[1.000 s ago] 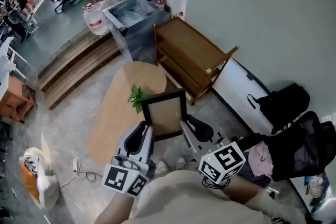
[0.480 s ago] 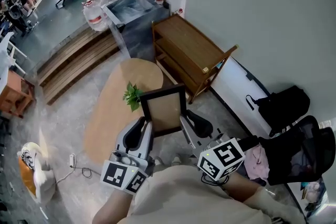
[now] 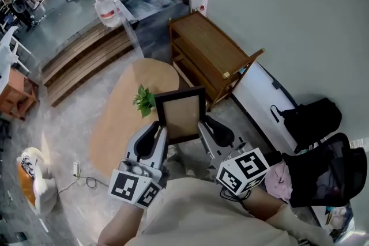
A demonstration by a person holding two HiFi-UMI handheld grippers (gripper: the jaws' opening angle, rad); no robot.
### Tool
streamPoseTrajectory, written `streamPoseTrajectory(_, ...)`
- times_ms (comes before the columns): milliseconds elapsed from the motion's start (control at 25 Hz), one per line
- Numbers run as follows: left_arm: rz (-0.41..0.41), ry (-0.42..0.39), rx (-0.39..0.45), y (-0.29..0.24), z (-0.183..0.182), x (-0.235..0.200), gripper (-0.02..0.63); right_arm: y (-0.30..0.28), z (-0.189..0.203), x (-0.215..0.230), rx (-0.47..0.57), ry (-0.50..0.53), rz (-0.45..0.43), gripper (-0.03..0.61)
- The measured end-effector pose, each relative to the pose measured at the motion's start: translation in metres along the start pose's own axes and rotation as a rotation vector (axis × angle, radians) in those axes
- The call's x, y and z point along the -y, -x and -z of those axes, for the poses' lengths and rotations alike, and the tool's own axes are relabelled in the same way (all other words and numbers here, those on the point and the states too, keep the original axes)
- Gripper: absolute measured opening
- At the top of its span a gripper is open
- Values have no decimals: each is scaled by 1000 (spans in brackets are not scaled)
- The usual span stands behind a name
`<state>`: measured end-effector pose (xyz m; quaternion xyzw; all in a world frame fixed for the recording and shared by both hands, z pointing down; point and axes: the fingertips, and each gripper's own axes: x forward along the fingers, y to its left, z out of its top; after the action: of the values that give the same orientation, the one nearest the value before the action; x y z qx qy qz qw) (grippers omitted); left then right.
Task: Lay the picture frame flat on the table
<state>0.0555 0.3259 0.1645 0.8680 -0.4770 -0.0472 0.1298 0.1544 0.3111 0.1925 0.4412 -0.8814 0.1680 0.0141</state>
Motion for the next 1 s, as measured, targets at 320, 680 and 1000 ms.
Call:
streamPoseTrajectory(320,-24,-2,-17,-20,15,-26,70,-28,12,15,-26,-6,-5,57)
streamPoseTrajectory(680,-47,17,-34,-68,19,-79,71,-96,11,44,-68,22,-2,57)
streamPoseTrajectory(1000,-56,95,-73,-127,15,-157,71,-187,7,75,-140,-17,-10,57)
